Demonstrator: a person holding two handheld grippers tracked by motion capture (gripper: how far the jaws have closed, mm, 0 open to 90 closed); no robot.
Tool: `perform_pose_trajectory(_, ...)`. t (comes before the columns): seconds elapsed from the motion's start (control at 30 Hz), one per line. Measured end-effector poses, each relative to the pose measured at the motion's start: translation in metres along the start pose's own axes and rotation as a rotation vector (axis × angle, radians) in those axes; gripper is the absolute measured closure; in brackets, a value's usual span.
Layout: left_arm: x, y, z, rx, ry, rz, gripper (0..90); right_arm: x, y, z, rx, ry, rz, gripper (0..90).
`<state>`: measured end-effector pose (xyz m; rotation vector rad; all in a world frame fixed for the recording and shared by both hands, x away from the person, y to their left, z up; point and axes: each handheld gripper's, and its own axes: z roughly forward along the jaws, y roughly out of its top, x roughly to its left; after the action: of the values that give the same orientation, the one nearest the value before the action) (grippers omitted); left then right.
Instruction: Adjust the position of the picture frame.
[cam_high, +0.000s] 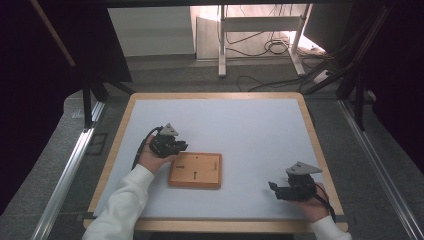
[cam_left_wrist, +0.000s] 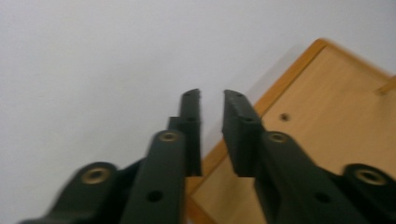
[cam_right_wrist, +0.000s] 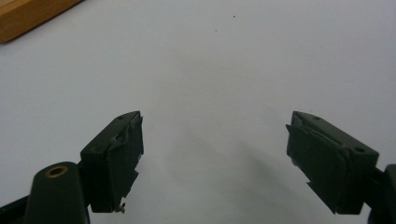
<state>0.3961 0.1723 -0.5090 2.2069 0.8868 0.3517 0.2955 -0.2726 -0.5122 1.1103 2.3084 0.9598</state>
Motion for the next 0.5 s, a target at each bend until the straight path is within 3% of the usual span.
perform_pose_trajectory(0.2, 0.0032, -0.0045, 0.0071, 0.034, 0.017, 0.023, 90.0, 0.0005, -0.0005, 0.0001, 0.0, -0.002, -0.001, 18.6)
perform_pose_trajectory(0.5, 0.008, -0.0105, 0.009, 0.053, 0.005, 0.016, 90.0, 0.0013, -0.0004, 0.0005, 0.001, -0.001, -0.009, 18.6)
